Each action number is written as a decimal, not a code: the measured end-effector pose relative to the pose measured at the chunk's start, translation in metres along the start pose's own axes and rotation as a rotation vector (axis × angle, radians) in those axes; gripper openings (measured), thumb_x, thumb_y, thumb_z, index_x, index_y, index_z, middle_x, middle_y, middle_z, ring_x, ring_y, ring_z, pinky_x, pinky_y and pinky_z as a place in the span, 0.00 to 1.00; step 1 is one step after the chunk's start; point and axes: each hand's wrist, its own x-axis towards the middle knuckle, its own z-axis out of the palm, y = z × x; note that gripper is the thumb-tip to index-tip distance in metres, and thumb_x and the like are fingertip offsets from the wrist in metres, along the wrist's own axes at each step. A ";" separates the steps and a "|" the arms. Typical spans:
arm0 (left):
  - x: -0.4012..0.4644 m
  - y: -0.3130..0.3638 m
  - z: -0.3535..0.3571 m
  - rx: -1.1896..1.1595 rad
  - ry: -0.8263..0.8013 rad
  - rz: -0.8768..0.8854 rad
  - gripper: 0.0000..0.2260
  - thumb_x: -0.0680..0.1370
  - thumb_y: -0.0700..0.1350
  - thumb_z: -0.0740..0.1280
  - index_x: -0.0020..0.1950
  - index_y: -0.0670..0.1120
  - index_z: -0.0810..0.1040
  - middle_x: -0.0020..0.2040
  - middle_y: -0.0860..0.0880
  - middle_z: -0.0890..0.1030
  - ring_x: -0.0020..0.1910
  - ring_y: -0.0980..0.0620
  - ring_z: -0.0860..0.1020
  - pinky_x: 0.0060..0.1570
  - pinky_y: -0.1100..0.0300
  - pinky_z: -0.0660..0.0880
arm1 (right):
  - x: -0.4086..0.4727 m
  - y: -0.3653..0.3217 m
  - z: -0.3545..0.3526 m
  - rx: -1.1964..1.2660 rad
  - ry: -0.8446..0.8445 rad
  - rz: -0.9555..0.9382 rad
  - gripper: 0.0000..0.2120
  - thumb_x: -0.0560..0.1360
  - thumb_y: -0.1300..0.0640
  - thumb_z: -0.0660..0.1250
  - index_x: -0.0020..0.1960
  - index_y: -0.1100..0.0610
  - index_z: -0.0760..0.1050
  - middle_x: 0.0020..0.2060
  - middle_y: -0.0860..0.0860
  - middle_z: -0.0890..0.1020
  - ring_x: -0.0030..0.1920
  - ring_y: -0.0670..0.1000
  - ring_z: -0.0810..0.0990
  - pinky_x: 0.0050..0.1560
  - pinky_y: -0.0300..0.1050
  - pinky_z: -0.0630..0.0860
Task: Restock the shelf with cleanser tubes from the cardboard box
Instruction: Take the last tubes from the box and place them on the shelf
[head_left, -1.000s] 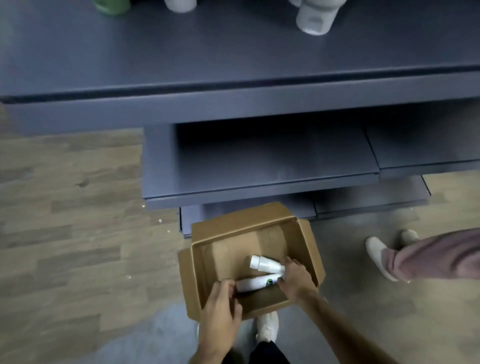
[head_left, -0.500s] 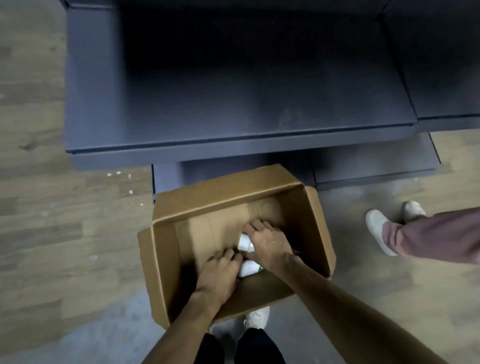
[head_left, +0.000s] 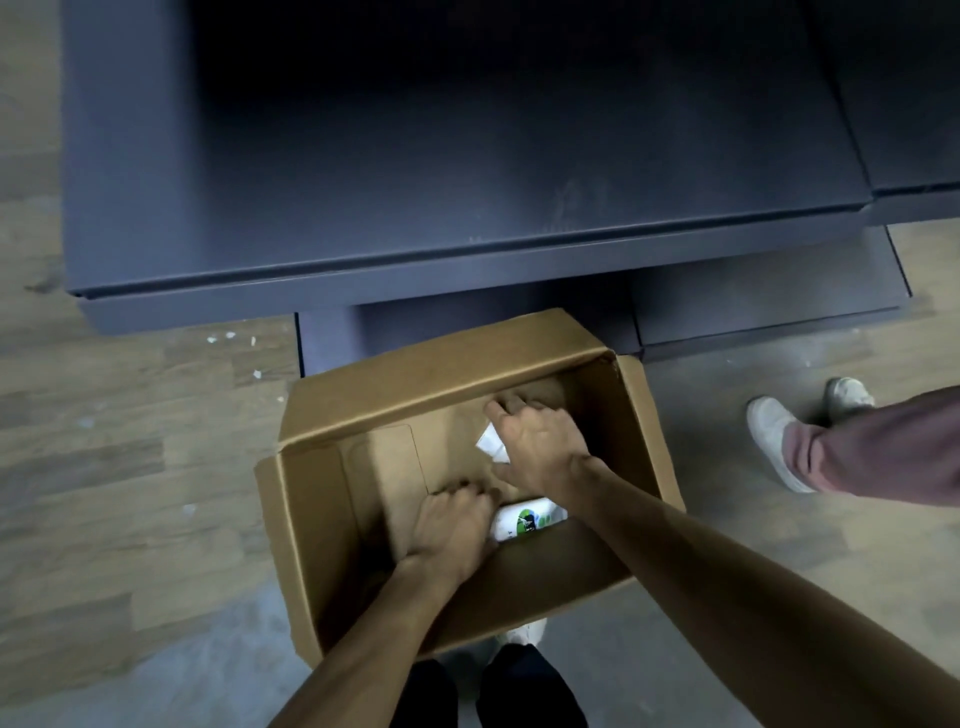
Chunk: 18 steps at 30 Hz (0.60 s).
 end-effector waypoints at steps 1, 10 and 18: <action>0.000 -0.001 -0.001 -0.014 0.005 -0.005 0.19 0.79 0.51 0.64 0.69 0.51 0.71 0.67 0.48 0.74 0.65 0.45 0.73 0.60 0.53 0.70 | 0.001 -0.002 0.000 -0.001 0.006 0.029 0.30 0.72 0.46 0.70 0.68 0.54 0.63 0.63 0.55 0.74 0.60 0.57 0.77 0.53 0.49 0.74; -0.058 -0.024 -0.042 -0.260 0.121 -0.094 0.12 0.76 0.51 0.69 0.58 0.56 0.74 0.59 0.57 0.76 0.59 0.51 0.77 0.54 0.54 0.75 | -0.038 -0.004 -0.052 0.044 -0.080 0.150 0.34 0.73 0.51 0.70 0.72 0.59 0.58 0.67 0.61 0.71 0.61 0.58 0.77 0.58 0.46 0.74; -0.107 -0.031 -0.072 -0.357 0.130 -0.089 0.14 0.75 0.50 0.71 0.59 0.57 0.76 0.57 0.58 0.75 0.56 0.56 0.76 0.55 0.55 0.75 | -0.077 0.006 -0.102 0.205 -0.318 0.288 0.23 0.70 0.49 0.73 0.58 0.62 0.77 0.54 0.55 0.82 0.54 0.53 0.81 0.53 0.42 0.78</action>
